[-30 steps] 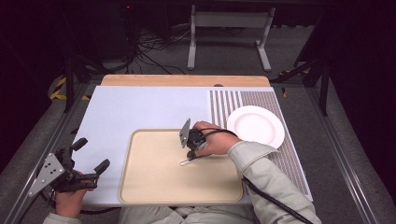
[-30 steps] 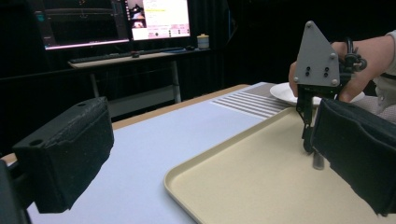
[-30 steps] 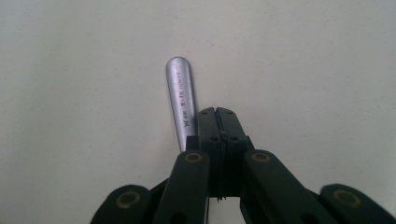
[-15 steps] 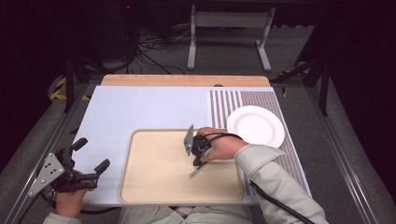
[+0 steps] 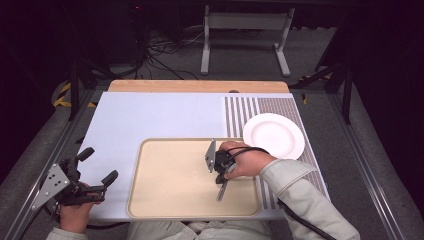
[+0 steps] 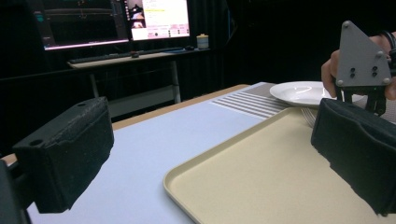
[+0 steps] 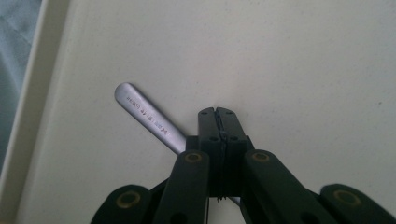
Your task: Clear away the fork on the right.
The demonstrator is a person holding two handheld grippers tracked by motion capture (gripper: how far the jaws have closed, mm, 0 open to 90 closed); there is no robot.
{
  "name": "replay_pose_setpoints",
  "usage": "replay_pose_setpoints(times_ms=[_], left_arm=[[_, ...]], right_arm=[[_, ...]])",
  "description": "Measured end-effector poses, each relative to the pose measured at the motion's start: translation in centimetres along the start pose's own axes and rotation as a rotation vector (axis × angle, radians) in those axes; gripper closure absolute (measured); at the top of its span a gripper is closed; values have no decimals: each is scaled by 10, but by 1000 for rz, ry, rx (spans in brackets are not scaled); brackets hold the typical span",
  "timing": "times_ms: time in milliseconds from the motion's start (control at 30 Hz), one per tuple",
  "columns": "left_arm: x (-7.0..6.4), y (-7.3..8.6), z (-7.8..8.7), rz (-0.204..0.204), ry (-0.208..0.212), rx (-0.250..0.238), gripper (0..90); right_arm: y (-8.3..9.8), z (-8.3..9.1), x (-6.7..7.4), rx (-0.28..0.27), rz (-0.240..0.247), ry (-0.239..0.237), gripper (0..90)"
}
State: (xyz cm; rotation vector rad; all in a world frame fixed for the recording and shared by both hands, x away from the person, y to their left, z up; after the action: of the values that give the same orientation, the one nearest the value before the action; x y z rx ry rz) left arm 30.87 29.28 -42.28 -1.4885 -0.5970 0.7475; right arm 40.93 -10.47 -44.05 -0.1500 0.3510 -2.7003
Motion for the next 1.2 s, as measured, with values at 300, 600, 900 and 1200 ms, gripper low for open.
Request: replay_pose_setpoints(times_ms=[300, 600, 900, 1200], left_arm=[[0, 0, -1, -1, 1, 1, 0], [0, 0, -1, 0, 1, 2, 0], [0, 0, -2, -1, 0, 5, 0], [0, 0, -2, -1, 1, 5, 0]], right_arm=[[11, 3, 13, 5, -16, -9, 900], [21, 5, 22, -11, -40, -10, 900], [28, 6, 28, -34, -49, -8, 900], [28, 17, 33, -84, -45, 42, 817]])
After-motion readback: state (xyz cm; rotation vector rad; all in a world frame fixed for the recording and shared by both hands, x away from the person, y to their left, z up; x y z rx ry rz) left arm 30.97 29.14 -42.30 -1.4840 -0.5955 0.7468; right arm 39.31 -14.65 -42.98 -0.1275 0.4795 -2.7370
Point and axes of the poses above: each handheld gripper's, and its own axes: z roughly backward along the jaws, y roughly out of its underside, x roughly to its left, the point moved 2 cm from there along -z, roughly forward along the jaws, and after that the axes turned 10 degrees about z, right-handed, at the moved point
